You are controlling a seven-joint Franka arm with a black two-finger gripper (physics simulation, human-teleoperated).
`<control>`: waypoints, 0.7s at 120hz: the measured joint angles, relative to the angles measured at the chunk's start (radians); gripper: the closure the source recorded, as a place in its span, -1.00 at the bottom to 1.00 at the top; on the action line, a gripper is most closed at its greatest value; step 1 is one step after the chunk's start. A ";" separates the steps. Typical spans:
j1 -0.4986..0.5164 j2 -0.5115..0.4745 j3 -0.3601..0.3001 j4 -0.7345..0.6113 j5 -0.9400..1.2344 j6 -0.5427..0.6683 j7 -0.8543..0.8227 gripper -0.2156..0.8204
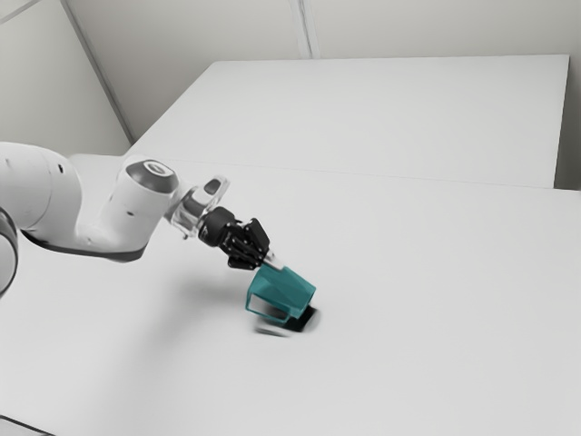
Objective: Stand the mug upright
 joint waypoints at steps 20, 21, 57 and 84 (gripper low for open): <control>-0.010 -0.064 -0.001 0.023 0.031 -0.002 -0.013 0.92; -0.011 -0.065 -0.001 0.026 0.034 -0.003 -0.014 0.92; -0.028 -0.092 -0.001 0.067 0.216 -0.001 -0.058 0.93; -0.049 -0.141 0.000 0.071 0.342 0.000 -0.108 0.93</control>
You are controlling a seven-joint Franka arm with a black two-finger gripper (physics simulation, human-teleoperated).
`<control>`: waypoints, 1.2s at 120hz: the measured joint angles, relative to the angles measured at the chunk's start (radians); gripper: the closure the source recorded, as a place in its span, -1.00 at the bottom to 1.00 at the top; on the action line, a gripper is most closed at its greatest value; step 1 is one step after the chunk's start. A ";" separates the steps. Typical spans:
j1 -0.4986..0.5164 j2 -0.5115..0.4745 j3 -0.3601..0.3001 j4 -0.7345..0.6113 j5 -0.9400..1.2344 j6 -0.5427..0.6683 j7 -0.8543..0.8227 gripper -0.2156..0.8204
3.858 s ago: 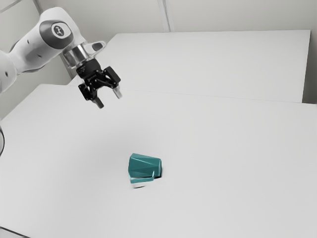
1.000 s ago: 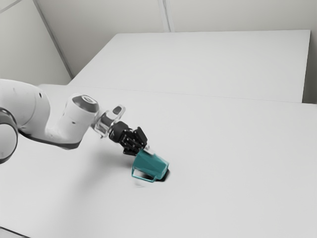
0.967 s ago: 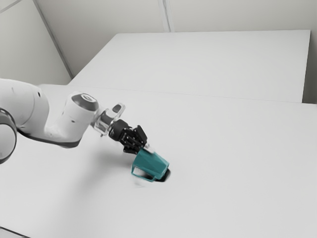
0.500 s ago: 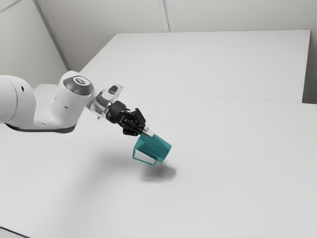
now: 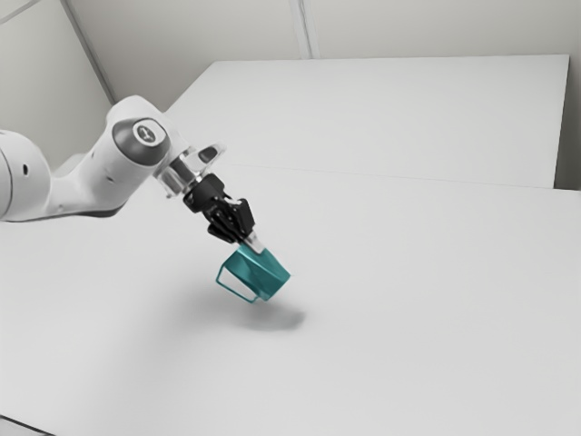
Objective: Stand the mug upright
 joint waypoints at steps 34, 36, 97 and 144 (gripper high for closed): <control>-0.032 -0.029 -0.001 0.059 0.197 -0.002 -0.091 0.93; -0.033 -0.029 -0.001 0.064 0.210 -0.001 -0.096 0.93; -0.078 -0.011 -0.028 0.090 0.581 0.106 -0.211 0.93; -0.106 0.018 -0.052 0.064 0.700 0.188 -0.291 0.93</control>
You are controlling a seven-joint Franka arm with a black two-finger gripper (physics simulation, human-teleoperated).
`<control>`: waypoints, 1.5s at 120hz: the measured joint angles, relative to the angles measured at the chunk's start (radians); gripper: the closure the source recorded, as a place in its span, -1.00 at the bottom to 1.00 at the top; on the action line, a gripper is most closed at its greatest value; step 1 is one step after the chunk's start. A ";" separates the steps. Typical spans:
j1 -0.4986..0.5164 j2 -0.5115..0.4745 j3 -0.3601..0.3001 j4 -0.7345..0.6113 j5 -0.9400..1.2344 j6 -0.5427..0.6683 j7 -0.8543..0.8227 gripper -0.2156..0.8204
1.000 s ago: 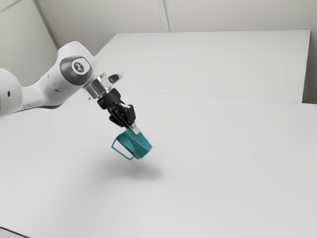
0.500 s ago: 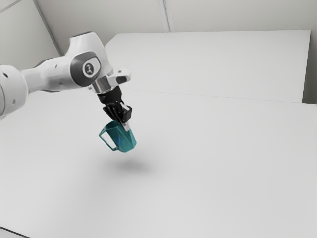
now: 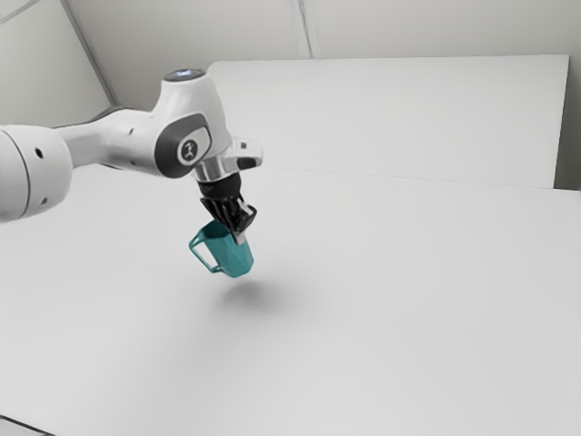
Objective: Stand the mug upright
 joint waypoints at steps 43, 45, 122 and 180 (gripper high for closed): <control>0.010 0.033 0.000 -0.004 0.047 0.039 -0.062 0.93; 0.010 0.034 0.000 -0.004 0.050 0.041 -0.064 0.93; 0.002 0.080 0.000 -0.004 0.098 0.061 -0.153 0.93; 0.002 0.061 -0.001 0.002 0.093 0.050 -0.178 -0.36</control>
